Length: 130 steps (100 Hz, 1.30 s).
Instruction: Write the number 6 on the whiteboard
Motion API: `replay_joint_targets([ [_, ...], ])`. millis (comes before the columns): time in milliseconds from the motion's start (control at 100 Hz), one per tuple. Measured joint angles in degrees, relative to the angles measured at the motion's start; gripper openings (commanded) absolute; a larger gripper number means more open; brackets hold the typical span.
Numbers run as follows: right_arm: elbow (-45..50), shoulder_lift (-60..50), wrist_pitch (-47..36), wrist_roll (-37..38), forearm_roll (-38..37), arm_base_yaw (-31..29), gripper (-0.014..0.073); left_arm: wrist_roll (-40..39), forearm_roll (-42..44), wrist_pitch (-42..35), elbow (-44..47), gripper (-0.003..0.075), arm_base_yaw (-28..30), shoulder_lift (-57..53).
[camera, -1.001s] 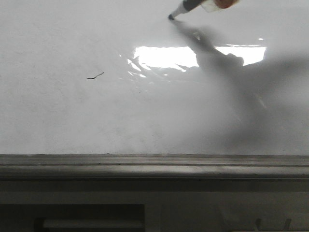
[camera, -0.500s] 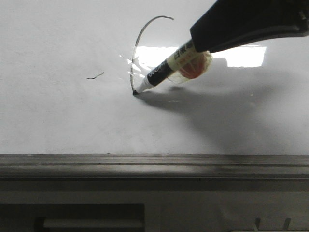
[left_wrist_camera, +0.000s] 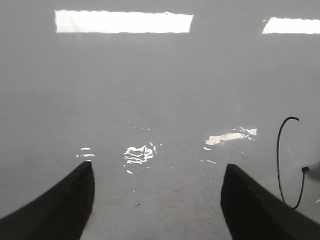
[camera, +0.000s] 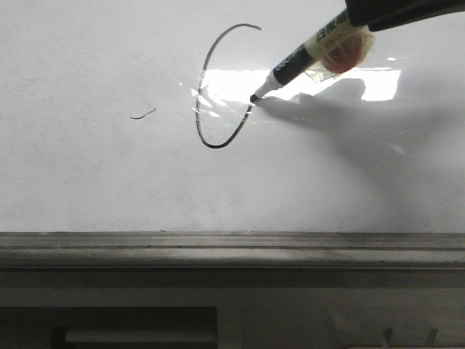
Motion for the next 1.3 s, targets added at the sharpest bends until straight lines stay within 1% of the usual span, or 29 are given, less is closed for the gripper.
replay_joint_targets([
  [230,-2.72,3.98,-2.58,0.00,0.00,3.64,-0.0045,0.00,-0.02,0.00,0.00,0.0490,0.00,0.00],
  [380,-4.39,6.32,-2.64,0.00,0.00,5.66,-0.0045,0.00,-0.02,0.00,0.00,0.0490,0.00,0.00],
  [510,-4.85,6.63,0.47,0.00,-0.55,5.87,-0.0045,0.00,-0.02,0.00,0.00,0.0490,0.00,0.00],
  [640,-4.85,4.73,7.43,0.00,-2.65,5.87,-0.0045,1.17,-0.15,1.03,0.00,0.0490,0.00,0.00],
  [690,-4.85,3.62,9.56,-0.10,-3.04,5.76,-0.0045,2.91,-0.73,2.15,0.00,0.0490,0.00,0.00],
  [770,-5.08,2.27,12.58,-0.10,-3.55,5.76,-0.0045,9.00,-3.34,5.29,-0.29,0.0484,-0.27,0.00],
  [810,-5.69,2.16,13.78,-0.10,-3.79,5.76,-0.0045,12.18,-5.70,7.03,-0.58,0.0461,-0.76,0.00],
  [820,-5.98,2.06,14.25,-0.10,-3.80,5.76,-0.0045,14.15,-6.61,7.59,-0.85,0.0456,-1.01,0.00],
  [950,-10.04,2.46,18.94,-0.10,-4.83,5.76,-0.0045,25.06,-15.06,11.73,-2.32,0.0350,-4.24,0.77],
  [990,-11.81,2.94,20.47,-0.10,-5.10,5.76,-0.0045,28.31,-17.31,12.59,-2.94,0.0335,-5.53,1.54],
  [1041,-14.00,3.86,22.33,-0.10,-5.10,5.76,-0.0045,31.62,-19.21,13.74,-3.84,0.0334,-7.17,2.91],
  [1151,-18.92,6.75,26.87,-0.10,-5.33,5.76,-0.0045,34.33,-21.06,14.88,-5.36,0.0334,-11.16,6.49],
  [1301,-24.42,11.07,32.17,-0.10,-5.92,5.76,-0.0045,35.25,-21.20,15.20,-7.48,0.0334,-17.79,12.77],
])
